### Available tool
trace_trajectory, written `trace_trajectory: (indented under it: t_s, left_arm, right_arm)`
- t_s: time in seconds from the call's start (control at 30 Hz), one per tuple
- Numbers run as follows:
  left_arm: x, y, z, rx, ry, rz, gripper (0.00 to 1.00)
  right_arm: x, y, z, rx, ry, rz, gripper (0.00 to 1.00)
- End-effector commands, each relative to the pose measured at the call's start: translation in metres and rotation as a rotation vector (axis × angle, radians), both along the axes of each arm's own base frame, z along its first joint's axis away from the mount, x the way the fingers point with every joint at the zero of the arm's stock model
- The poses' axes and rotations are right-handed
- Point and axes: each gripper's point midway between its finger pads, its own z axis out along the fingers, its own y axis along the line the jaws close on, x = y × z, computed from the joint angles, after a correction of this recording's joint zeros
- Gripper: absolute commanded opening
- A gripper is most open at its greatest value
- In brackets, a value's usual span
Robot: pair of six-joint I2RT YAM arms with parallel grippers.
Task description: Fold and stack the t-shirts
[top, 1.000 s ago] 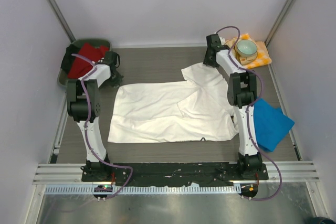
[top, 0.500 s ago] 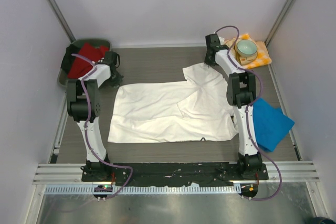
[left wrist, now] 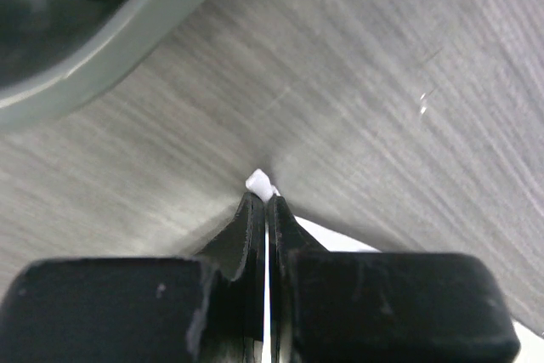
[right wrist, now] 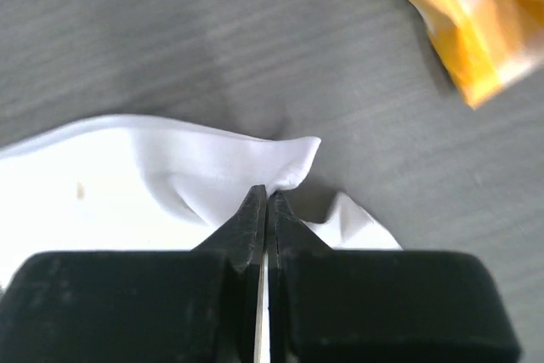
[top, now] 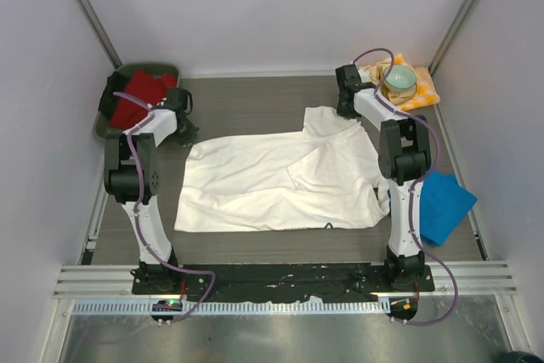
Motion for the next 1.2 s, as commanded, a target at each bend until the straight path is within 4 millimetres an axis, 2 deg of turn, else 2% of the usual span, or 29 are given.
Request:
trace_trajectory:
  t_s: [0.0, 0.03, 0.07, 0.1, 0.13, 0.17, 0.2, 0.23, 0.27, 0.33, 0.37, 0.4, 0.47, 0.5, 0.57, 0.6, 0.73, 0.8, 0.87, 0.93, 0.97, 1.0, 1.07, 1.17]
  left_arm:
    - [-0.011, 0.003, 0.037, 0.007, -0.062, -0.018, 0.00]
    - [-0.014, 0.003, 0.049, 0.008, -0.085, -0.020, 0.00]
    - [-0.016, 0.003, 0.052, 0.009, -0.088, -0.021, 0.00]
    - [-0.022, 0.004, 0.052, 0.009, -0.083, -0.022, 0.00]
    - [-0.025, 0.004, 0.064, 0.010, -0.112, -0.020, 0.00]
    - [-0.028, 0.004, 0.067, 0.009, -0.120, -0.020, 0.00]
    - [-0.034, 0.004, 0.069, 0.010, -0.120, -0.018, 0.00]
    - [-0.038, 0.005, 0.073, 0.011, -0.128, -0.017, 0.00]
    - [-0.041, 0.005, 0.083, 0.014, -0.150, -0.017, 0.00]
    - [-0.051, 0.008, 0.086, 0.027, -0.146, -0.018, 0.00]
    - [-0.054, 0.009, 0.096, 0.034, -0.166, -0.017, 0.00]
    - [-0.062, 0.012, 0.093, 0.046, -0.148, -0.015, 0.00]
    - [-0.071, 0.013, 0.097, 0.049, -0.149, -0.017, 0.00]
    - [-0.081, 0.013, 0.099, 0.052, -0.149, -0.015, 0.00]
    - [-0.094, 0.010, 0.097, 0.033, -0.143, -0.009, 0.00]
    - [-0.105, 0.010, 0.098, 0.028, -0.156, -0.010, 0.00]
    - [-0.131, 0.017, 0.096, 0.060, -0.169, 0.006, 0.00]
    - [-0.141, 0.017, 0.093, 0.065, -0.144, -0.002, 0.00]
    - [-0.149, 0.017, 0.091, 0.066, -0.132, -0.011, 0.00]
    - [-0.155, 0.017, 0.090, 0.067, -0.128, -0.016, 0.00]
    - [-0.159, 0.018, 0.087, 0.070, -0.119, -0.015, 0.00]
    - [-0.160, 0.018, 0.087, 0.071, -0.119, -0.012, 0.00]
    - [-0.164, 0.018, 0.085, 0.069, -0.107, -0.010, 0.01]
    - [-0.176, 0.022, 0.077, 0.091, -0.061, -0.002, 0.00]
  right_arm:
    - [-0.007, -0.001, 0.086, 0.035, -0.174, -0.015, 0.01]
    - [-0.015, -0.001, 0.084, 0.044, -0.164, -0.015, 0.01]
    - [-0.020, -0.002, 0.102, 0.054, -0.194, -0.016, 0.01]
    - [-0.028, 0.001, 0.098, 0.052, -0.179, -0.011, 0.01]
    - [-0.033, 0.001, 0.106, 0.052, -0.191, -0.009, 0.01]
    - [-0.039, 0.003, 0.120, 0.061, -0.216, -0.008, 0.01]
    - [-0.043, 0.003, 0.126, 0.067, -0.226, -0.010, 0.01]
    - [-0.051, 0.005, 0.123, 0.078, -0.216, -0.003, 0.01]
    - [-0.056, 0.005, 0.138, 0.083, -0.244, 0.000, 0.01]
    - [-0.070, 0.004, 0.137, 0.078, -0.231, 0.000, 0.01]
    - [-0.076, 0.003, 0.139, 0.083, -0.228, -0.005, 0.01]
    - [-0.083, 0.002, 0.152, 0.091, -0.253, -0.004, 0.01]
    - [-0.100, -0.004, 0.148, 0.082, -0.236, -0.019, 0.01]
    - [-0.108, -0.006, 0.160, 0.088, -0.259, -0.025, 0.01]
    - [-0.126, -0.011, 0.152, 0.082, -0.229, -0.031, 0.01]
    - [-0.133, -0.014, 0.155, 0.082, -0.234, -0.043, 0.01]
    - [-0.170, -0.029, 0.159, 0.064, -0.246, -0.074, 0.01]
    - [-0.187, -0.035, 0.148, 0.047, -0.211, -0.083, 0.01]
    - [-0.202, -0.035, 0.154, 0.072, -0.229, -0.085, 0.01]
    - [-0.216, -0.037, 0.149, 0.085, -0.224, -0.093, 0.01]
    - [-0.224, -0.038, 0.158, 0.096, -0.254, -0.094, 0.01]
    - [-0.232, -0.039, 0.153, 0.097, -0.244, -0.097, 0.01]
    - [-0.247, -0.041, 0.159, 0.111, -0.263, -0.111, 0.01]
    - [-0.266, -0.041, 0.151, 0.131, -0.230, -0.115, 0.01]
